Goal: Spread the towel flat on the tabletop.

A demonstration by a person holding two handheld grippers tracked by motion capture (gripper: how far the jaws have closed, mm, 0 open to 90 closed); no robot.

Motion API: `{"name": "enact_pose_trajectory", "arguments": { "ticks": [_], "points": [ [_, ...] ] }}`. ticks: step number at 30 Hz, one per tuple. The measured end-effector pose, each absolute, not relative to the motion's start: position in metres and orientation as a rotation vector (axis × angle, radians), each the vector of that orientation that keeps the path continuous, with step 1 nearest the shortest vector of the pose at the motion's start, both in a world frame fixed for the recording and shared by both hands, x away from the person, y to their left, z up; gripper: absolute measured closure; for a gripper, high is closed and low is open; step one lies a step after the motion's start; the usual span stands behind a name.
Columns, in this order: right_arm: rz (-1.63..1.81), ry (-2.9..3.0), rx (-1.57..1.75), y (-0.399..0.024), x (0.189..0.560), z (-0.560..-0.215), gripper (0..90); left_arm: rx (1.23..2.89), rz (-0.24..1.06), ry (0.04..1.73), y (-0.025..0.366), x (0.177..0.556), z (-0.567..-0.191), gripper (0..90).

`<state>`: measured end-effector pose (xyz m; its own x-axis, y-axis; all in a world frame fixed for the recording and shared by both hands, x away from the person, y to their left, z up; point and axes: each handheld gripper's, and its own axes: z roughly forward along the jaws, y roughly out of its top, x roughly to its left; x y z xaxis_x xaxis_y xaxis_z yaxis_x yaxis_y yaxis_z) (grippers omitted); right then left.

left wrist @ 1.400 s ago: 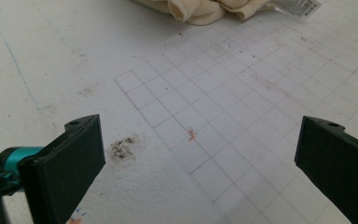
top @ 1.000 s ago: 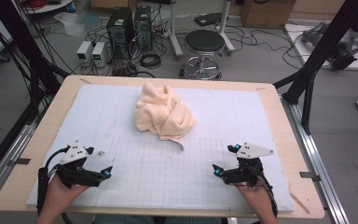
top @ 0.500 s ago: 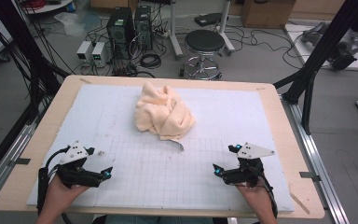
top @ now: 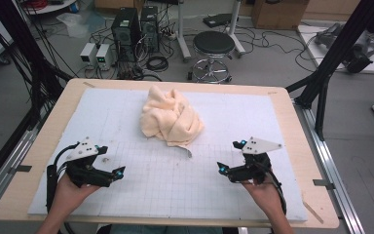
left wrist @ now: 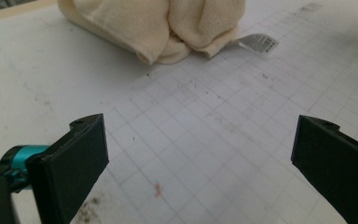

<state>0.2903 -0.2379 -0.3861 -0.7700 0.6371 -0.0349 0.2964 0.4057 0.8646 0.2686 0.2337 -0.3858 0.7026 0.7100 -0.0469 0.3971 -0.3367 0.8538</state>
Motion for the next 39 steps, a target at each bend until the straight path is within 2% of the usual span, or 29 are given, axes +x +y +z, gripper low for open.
{"name": "enact_pose_trajectory", "arguments": {
  "ticks": [5,7,13,18,20,23,28,29,34,37,38,39],
  "points": [
    [1.296,2.305,0.769,-0.226,0.308,-0.370,9.1,1.974,0.399,0.837,0.222,0.292,-0.375,4.5],
    [1.301,2.309,0.767,-0.219,0.318,-0.363,9.1,1.978,0.389,0.825,0.218,0.303,-0.371,10.0],
    [1.323,2.352,0.736,-0.189,0.349,-0.348,9.3,2.002,0.404,0.840,0.201,0.339,-0.358,12.6],
    [1.308,2.392,0.720,-0.164,0.376,-0.349,11.2,2.013,0.404,0.872,0.187,0.370,-0.358,17.3],
    [1.293,2.434,0.708,-0.157,0.386,-0.357,19.4,2.018,0.411,0.887,0.182,0.381,-0.364,21.2],
    [1.236,2.491,0.739,-0.148,0.398,-0.374,20.7,2.036,0.423,0.912,0.173,0.396,-0.375,25.0],
    [1.182,2.569,0.741,-0.135,0.411,-0.402,32.1,2.023,0.367,0.956,0.160,0.414,-0.398,33.1],
    [1.171,2.575,0.741,-0.132,0.414,-0.411,37.1,2.024,0.349,0.972,0.159,0.417,-0.403,36.8],
    [1.170,2.564,0.752,-0.127,0.418,-0.420,47.0,2.034,0.329,1.033,0.154,0.427,-0.421,44.1],
    [1.169,2.559,0.757,-0.124,0.420,-0.423,57.5,2.003,0.330,1.048,0.153,0.427,-0.421,60.9],
    [1.163,2.563,0.750,-0.124,0.422,-0.424,65.1,1.998,0.328,1.055,0.152,0.427,-0.421,69.9],
    [1.165,2.569,0.757,-0.123,0.422,-0.423,68.4,2.006,0.320,1.055,0.153,0.427,-0.420,72.0]
  ]
}}
